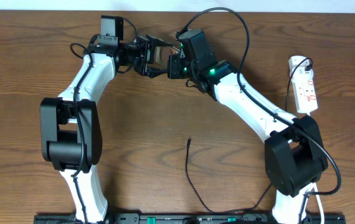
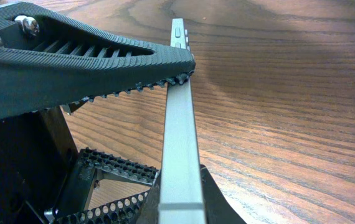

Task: Plug charger to phone and switch on socket
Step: 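Grasp the phone's edge with the right gripper beside the left gripper, then open the left gripper and pull it back, leaving phone in right gripper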

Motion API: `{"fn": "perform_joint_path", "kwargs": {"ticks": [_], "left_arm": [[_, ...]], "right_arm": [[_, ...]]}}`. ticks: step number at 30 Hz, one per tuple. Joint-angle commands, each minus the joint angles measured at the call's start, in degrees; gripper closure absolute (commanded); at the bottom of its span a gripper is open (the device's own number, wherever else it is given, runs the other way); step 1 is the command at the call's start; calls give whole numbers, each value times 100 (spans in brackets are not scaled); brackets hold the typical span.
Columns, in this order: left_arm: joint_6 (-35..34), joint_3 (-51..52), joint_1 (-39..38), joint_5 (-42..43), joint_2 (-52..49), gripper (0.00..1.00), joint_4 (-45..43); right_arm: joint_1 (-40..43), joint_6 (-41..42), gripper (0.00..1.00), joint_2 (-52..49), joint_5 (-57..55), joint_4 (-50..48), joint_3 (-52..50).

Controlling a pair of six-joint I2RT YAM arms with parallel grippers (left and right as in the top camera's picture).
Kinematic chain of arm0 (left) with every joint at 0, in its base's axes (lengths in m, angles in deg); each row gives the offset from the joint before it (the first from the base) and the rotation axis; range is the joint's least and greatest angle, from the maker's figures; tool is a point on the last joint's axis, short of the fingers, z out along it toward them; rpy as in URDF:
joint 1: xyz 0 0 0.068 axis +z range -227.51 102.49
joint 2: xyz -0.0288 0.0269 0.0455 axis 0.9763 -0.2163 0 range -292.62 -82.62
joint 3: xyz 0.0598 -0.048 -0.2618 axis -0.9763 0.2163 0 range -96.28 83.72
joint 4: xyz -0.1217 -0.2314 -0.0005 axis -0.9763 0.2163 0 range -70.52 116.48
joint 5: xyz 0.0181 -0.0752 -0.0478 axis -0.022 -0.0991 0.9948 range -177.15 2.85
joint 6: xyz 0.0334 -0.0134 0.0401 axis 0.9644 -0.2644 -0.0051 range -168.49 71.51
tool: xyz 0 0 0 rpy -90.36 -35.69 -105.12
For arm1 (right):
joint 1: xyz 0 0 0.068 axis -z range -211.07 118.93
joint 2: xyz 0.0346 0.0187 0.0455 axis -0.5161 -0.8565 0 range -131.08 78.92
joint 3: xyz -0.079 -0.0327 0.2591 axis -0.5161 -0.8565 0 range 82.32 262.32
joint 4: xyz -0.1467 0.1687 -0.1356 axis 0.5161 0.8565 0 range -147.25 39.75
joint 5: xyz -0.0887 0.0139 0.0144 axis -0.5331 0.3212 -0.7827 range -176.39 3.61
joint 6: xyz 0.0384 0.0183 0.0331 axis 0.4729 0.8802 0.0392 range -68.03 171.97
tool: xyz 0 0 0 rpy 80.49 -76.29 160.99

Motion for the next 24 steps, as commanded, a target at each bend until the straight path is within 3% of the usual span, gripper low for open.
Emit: {"fn": "perform_joint_path", "kwargs": {"ticks": [1,5,6,7,10,11,24], "left_arm": [[9,-2,-46,199,258,93,-50],[11,-2,-46,199,256,93,-50],[11,-2,-46,197,256,85,-52],[13,-2,-46,197,256,64,-52],[90,-2,-44,195,256,15,-52],[105,-2,-44,195,258,9,-52],[555,-2,299,439,315,8,-96]], "right_arm": [[-79,129,99,20,332,-68,127],[-79,129,99,20,334,-70,127],[-76,129,99,20,334,-70,127],[-76,129,99,20,337,-70,127],[-72,129,99,20,337,-85,127],[-66,133,99,20,339,-87,127],[120,289,99,20,356,-214,127]]}}
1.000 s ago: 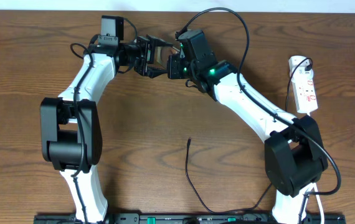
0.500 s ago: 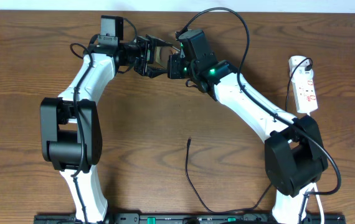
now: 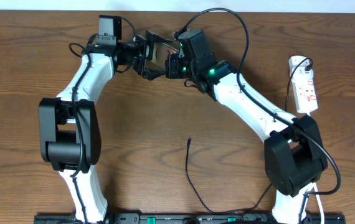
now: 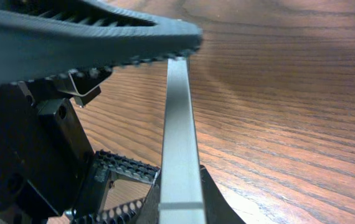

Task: Plug charger to phone and switch on socket
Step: 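Open the left gripper and pull it back, leaving phone in right gripper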

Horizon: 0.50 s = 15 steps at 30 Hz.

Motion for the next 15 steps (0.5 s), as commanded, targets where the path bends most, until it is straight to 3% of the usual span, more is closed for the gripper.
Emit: {"fn": "perform_joint_path", "kwargs": {"ticks": [1,9,15], "left_arm": [[378,-2,201,295,304,8,-33],[1023,-2,614,737,468,7,-31],[1685,-2,953,822,614,7,-31]], "right_arm": [[131,190,99,26,105,-87,129],[505,776,99,26,186,-83,129],[852,2052,99,26,756,-109,129]]}}
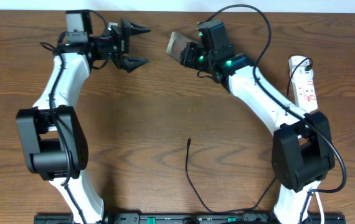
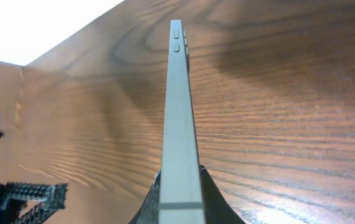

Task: Plug charger to phone and switch on socket
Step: 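Open the left gripper and pull it back, leaving phone in right gripper, then move the left gripper back and close it on the phone's bottom edge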

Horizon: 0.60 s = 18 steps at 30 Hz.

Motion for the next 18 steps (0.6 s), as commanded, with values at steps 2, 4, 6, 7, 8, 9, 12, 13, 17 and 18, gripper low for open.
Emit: {"fn": "perform_joint_path", "kwargs": {"ticks": [2,4,6,7,8,9,12,13,17,18], "left_arm": [[756,0,258,280,201,7,-4],[966,0,348,302,201,7,-4],[1156,0,404,302,201,7,-4],[1239,11,415,302,201,7,-4],[1314,22,420,299,201,7,-7],[1394,26,420,306,201,7,-4],[1617,50,409,385,201,7,-7],[1633,57,409,382,201,7,-7],[1655,61,407,361,201,7,-9],[1652,61,396,337,201,7,-9]], "right_arm": [[269,1340,99,26,758,-173,129],[358,1764,99,26,1062,-267,129],[444,2288,99,26,1384,-391,129],[474,2542,99,26,1506,-442,129],[498,2763,99,26,1611,-479,129],[516,3003,99,26,1718,-535,129],[535,3783,99,26,2020,-680,129],[535,3945,99,26,2085,-723,129],[474,4540,99,26,2363,-1095,127],[437,4669,99,26,2404,-1239,127]]}}
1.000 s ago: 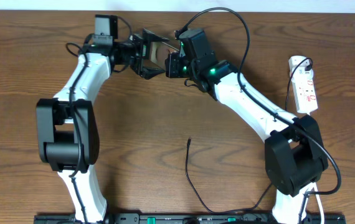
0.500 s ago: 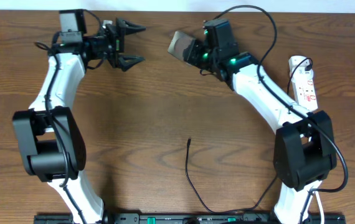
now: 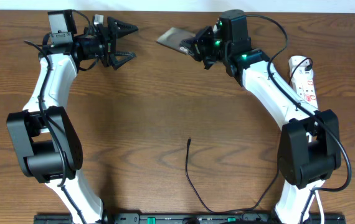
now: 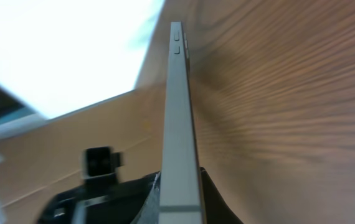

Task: Plug charger to phone and switch on socket
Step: 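Move the left gripper back and close it on the phone's bottom edge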

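Observation:
My right gripper [image 3: 194, 45] is shut on the grey phone [image 3: 176, 37] and holds it above the table's far edge. In the right wrist view the phone [image 4: 177, 106] is edge-on and points away from the right gripper [image 4: 179, 202], with side buttons near its far end. My left gripper [image 3: 123, 42] is open and holds nothing; it hangs to the left of the phone with a gap between them. The black charger cable [image 3: 188, 165] lies on the table near the front, with its free plug end [image 3: 189, 141] pointing away. The white power strip [image 3: 304, 83] lies at the right.
The wooden table [image 3: 134, 124] carries only the cable and the power strip. A black lead loops from the power strip towards the right arm's base [image 3: 302, 155]. The left arm's base [image 3: 43, 149] stands front left.
My right gripper has moved right and back with the phone, which now leans flatter. My left gripper has moved a little further left and stays open.
Both grippers first met at the back of the table, the left fingers round the phone held in the right. Later the left gripper stood open and apart to the left. The phone is now in the right gripper alone.

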Motion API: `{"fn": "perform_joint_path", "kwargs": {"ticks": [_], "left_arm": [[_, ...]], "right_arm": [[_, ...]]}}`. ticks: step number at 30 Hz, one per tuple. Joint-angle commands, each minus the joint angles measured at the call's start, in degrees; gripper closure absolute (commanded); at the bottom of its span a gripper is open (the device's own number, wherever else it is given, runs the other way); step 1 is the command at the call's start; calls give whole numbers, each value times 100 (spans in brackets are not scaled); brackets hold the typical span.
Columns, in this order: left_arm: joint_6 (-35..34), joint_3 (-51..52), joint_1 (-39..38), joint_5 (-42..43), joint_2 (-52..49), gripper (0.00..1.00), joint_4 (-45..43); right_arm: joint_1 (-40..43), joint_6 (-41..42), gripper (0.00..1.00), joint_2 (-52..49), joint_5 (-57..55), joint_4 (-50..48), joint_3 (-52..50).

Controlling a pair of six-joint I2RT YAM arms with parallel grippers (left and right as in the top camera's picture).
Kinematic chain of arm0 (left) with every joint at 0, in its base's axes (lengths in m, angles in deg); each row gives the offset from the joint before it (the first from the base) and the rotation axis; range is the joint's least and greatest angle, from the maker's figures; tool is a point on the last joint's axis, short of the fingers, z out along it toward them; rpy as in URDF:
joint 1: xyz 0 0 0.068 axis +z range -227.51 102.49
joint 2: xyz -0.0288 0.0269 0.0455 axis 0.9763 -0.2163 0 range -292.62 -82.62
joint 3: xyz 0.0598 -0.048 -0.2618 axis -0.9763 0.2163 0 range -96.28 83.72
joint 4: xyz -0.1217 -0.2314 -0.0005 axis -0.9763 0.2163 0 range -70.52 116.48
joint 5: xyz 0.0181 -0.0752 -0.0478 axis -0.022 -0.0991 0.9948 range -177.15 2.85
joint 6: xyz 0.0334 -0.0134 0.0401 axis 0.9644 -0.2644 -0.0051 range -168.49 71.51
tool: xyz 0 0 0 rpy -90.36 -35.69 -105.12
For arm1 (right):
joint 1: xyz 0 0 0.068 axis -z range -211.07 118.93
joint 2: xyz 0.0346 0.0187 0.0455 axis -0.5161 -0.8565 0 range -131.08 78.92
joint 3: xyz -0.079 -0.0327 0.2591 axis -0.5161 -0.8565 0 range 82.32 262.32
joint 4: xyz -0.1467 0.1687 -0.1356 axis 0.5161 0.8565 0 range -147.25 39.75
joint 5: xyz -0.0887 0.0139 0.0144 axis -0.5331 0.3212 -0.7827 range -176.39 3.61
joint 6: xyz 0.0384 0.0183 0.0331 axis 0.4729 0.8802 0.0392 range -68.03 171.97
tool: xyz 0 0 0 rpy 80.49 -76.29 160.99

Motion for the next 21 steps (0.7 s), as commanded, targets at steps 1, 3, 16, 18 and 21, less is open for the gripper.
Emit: {"fn": "perform_joint_path", "kwargs": {"ticks": [1,3,16,18,21], "left_arm": [[227,61,-33,50,160,7,-7],[227,61,-81,-59,160,7,-9],[-938,61,-201,-481,160,7,-1082],[-992,61,-201,-588,160,7,-1099],[-1110,61,-201,-780,160,7,-1097]], "right_arm": [[-107,938,99,26,520,-407,129],[-219,1132,99,26,520,-721,129],[-885,1832,99,26,-109,-1515,127],[-920,1858,99,26,-162,-1582,127],[-935,1941,99,26,-184,-1624,127]]}}
